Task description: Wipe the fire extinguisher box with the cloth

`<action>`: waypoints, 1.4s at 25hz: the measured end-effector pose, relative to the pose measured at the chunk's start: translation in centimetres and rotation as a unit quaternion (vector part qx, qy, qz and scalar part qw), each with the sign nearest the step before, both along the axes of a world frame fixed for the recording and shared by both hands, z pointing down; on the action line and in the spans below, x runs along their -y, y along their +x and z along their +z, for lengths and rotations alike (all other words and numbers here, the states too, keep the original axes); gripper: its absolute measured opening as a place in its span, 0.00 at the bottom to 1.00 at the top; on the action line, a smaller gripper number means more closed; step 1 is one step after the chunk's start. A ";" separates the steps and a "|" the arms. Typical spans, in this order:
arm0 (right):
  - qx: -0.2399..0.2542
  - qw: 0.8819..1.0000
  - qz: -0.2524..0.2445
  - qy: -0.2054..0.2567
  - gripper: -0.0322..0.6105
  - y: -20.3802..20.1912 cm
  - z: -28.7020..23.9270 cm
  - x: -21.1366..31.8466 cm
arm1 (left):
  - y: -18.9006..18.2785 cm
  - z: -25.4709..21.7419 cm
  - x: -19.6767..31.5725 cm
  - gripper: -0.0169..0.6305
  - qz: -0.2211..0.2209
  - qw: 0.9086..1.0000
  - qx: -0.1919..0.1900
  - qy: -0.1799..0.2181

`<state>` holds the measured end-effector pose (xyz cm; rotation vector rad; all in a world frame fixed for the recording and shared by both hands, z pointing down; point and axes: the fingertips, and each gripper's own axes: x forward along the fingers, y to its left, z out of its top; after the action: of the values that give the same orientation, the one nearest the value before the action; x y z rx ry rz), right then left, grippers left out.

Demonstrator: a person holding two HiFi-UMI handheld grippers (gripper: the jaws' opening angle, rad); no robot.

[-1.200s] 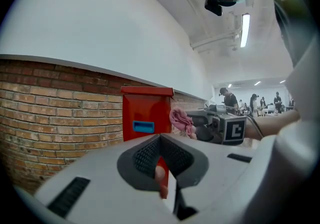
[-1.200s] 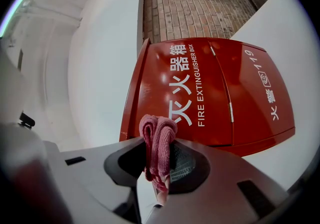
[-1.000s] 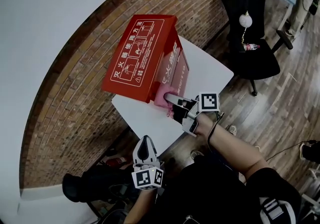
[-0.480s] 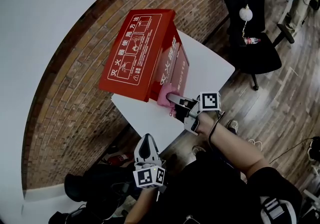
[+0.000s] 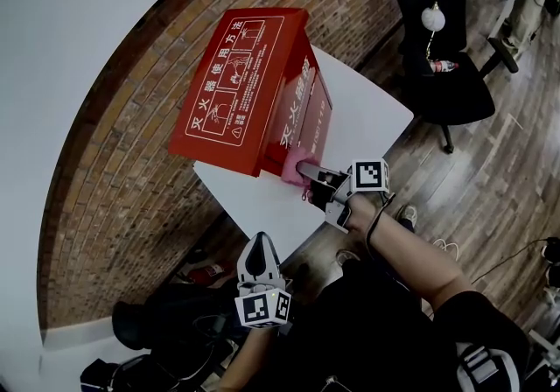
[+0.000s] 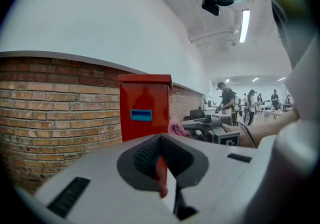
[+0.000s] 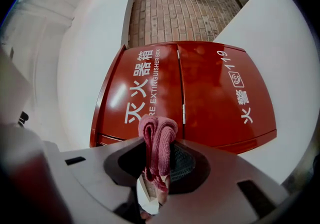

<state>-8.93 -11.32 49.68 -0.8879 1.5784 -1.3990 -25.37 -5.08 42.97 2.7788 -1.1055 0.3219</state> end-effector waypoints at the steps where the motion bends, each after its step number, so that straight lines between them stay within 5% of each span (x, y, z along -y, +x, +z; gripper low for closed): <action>1: -0.003 1.000 0.000 -0.004 0.21 0.0 0.4 0.0 | 0.0 0.1 0.1 0.07 0.000 1.000 0.001 0.000; 35: -0.065 0.995 -0.006 -0.073 0.22 0.0 8.9 -0.6 | 3.3 2.5 3.0 0.07 0.006 1.000 0.026 -0.010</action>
<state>-8.97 -10.76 58.55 -1.0765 1.5941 -1.5058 -22.11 -8.05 45.50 2.7757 -1.0917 0.4057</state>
